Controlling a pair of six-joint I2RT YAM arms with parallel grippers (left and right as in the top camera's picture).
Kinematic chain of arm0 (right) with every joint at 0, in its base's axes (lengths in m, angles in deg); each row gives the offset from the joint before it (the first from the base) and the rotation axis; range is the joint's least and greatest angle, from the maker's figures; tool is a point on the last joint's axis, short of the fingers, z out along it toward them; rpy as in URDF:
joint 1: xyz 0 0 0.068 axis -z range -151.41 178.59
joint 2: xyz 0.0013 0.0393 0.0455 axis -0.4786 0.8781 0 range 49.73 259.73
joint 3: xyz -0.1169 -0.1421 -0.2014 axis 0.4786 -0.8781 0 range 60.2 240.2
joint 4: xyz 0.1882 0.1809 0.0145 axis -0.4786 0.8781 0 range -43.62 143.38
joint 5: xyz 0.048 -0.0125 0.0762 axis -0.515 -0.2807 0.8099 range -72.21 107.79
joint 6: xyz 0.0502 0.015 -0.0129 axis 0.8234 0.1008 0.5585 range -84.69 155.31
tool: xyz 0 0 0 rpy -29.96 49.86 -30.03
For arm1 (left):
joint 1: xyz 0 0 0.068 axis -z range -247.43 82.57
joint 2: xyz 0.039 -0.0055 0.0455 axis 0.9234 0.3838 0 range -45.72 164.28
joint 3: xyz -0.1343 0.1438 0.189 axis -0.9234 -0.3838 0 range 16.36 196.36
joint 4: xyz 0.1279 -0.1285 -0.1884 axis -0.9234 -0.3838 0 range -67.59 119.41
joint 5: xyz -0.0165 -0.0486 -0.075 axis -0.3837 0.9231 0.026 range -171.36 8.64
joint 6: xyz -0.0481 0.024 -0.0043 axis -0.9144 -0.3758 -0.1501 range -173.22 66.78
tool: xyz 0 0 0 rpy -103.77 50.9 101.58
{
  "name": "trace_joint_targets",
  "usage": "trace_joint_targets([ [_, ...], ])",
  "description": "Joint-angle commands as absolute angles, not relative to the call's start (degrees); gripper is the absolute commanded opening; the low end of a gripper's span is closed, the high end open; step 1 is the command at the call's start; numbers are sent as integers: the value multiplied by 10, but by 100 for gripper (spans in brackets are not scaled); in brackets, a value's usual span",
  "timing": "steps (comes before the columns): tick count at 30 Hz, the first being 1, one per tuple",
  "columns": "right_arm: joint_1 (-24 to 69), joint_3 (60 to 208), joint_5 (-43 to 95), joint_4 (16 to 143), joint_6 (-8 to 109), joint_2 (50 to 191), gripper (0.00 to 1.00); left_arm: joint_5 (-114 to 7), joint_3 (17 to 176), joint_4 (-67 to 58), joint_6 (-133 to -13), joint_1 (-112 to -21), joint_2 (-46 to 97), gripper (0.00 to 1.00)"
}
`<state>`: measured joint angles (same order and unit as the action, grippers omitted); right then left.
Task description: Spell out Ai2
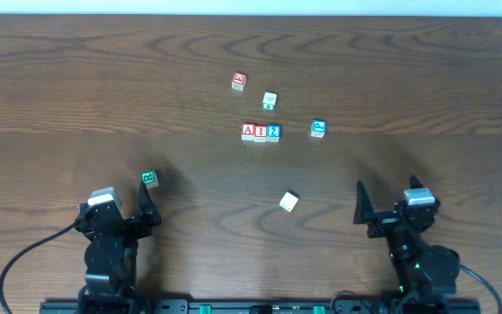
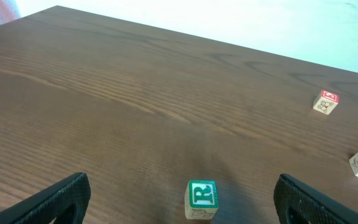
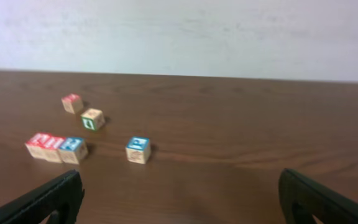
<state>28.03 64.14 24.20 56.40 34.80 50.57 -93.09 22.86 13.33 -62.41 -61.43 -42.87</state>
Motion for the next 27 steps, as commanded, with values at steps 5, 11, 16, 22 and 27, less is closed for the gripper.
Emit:
trace_joint_targets([
  [5, 282, 633, 240, 565, 260, 500, 99, -919, 216, 128, -626, -617, -428, 95],
  [11, 282, 633, 240, 565, 260, 500, 99, -918, 216, 128, -626, -628, -428, 95],
  [16, 284, 633, 240, 565, 260, 500, 99, -919, 216, 128, -626, -693, -428, 95],
  [22, 359, 633, 240, 565, 260, 500, 99, -919, 216, 128, -626, -696, -429, 95],
  [27, 356, 633, 240, 565, 260, 500, 99, -919, 216, 128, -626, -696, -429, 95],
])
